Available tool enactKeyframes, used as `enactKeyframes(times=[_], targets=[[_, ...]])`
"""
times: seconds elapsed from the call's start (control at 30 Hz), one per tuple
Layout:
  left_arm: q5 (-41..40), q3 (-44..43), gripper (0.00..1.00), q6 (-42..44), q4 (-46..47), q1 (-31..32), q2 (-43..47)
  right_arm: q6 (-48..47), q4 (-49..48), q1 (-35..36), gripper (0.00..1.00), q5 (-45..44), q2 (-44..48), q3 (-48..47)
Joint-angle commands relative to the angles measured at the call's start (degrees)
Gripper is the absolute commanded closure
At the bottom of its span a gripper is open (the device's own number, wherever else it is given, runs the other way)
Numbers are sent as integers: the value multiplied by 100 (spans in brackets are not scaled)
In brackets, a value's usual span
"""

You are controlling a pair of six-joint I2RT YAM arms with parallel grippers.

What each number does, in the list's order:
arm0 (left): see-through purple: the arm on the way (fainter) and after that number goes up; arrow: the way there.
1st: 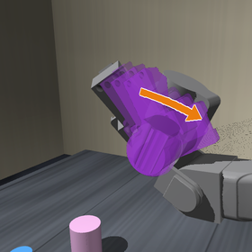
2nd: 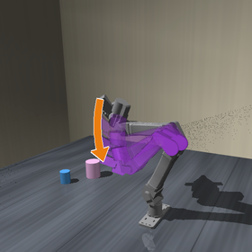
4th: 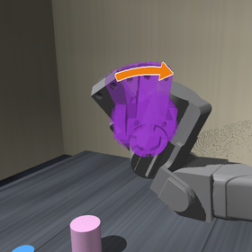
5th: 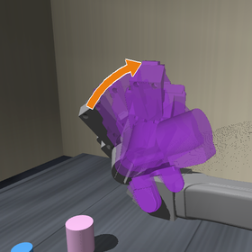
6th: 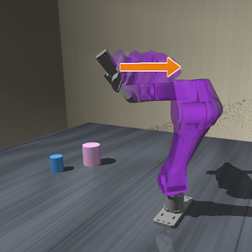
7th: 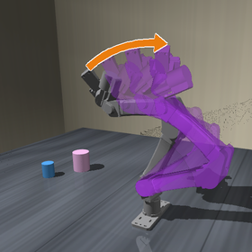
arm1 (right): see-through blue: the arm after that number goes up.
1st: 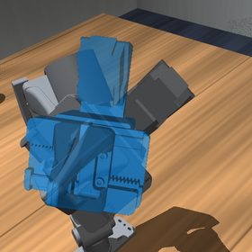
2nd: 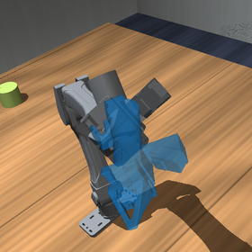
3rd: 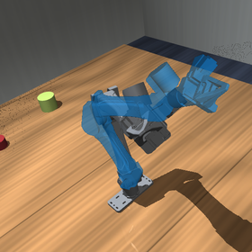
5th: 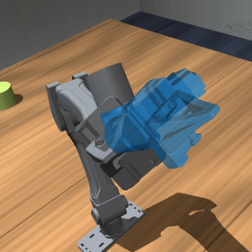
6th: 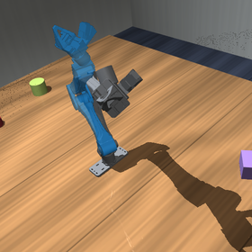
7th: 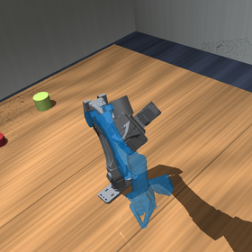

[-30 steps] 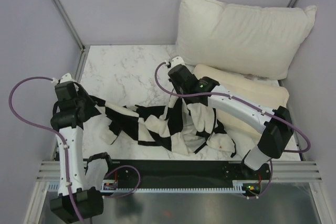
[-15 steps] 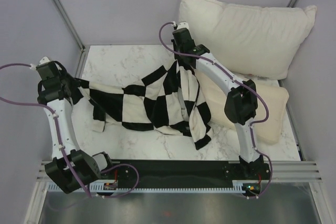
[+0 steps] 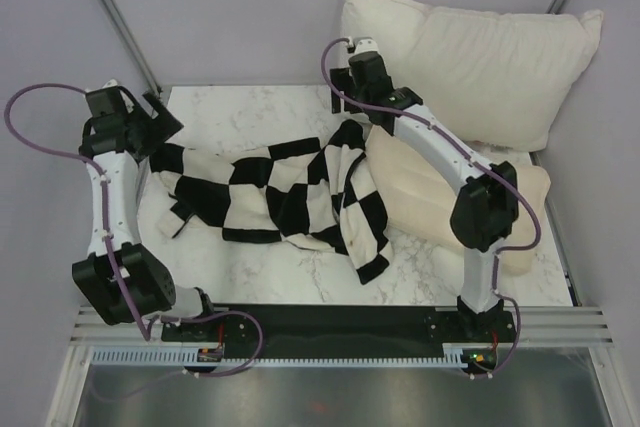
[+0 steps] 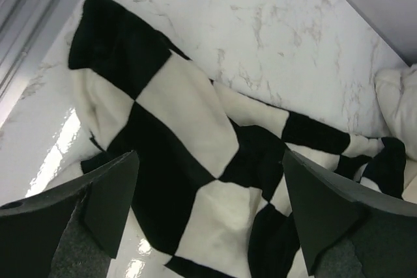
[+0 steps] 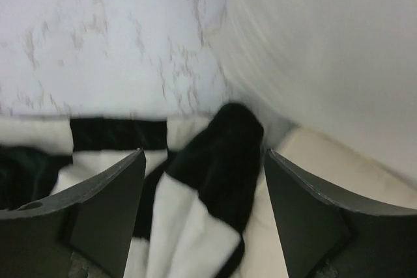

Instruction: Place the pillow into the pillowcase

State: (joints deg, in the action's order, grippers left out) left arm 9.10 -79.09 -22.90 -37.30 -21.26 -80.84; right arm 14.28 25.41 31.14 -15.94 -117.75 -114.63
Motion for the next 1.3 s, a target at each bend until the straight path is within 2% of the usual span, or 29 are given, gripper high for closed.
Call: enactKeyframes(times=[0.0,0.07,0.1,0.2,0.3,0.37,0.47,0.57,0.7,1.0,1.1,1.13,1.17,1.2,1.27], targets=[[-118,-81,0,382,-374,542,542,101,87,68,19,853,1566,1471],[-146,68,0,426,-471,1008,841,101,-18,155,21,961,2140,2274],[-137,295,0,418,-515,1175,937,110,-45,278,22,962,2682,3035],[-40,936,0,243,-428,2060,1385,162,-89,515,23,664,3650,4364],[-189,1595,1,-64,-235,2721,1720,276,-132,534,29,356,4540,5367],[-294,1896,2,-345,64,3275,1913,356,-141,543,33,521,5040,5705],[-462,2458,3,-688,556,3917,2019,522,-194,586,31,907,5393,6153],[-471,3081,3,-996,1117,4401,2028,698,-501,788,27,1233,5421,6514],[-470,3601,3,-1086,1638,4770,2037,918,-818,1210,27,1068,5061,6506],[-866,4261,3,-883,1936,4780,1782,1138,-1468,1624,36,979,3831,6111],[-849,4376,4,-875,2060,4780,1580,1173,-1565,1677,45,962,3436,6005],[-840,4393,5,-857,2147,4780,1528,1165,-1574,1703,55,988,3374,5979],[-849,4411,6,-848,2165,4780,1440,1164,-1574,1703,78,945,3330,5952],[-840,4411,14,-839,2192,4780,1404,1164,-1513,1694,86,848,3355,5961],[-840,4411,20,-796,2236,4780,1334,1226,-1382,1685,100,228,3574,5987]])
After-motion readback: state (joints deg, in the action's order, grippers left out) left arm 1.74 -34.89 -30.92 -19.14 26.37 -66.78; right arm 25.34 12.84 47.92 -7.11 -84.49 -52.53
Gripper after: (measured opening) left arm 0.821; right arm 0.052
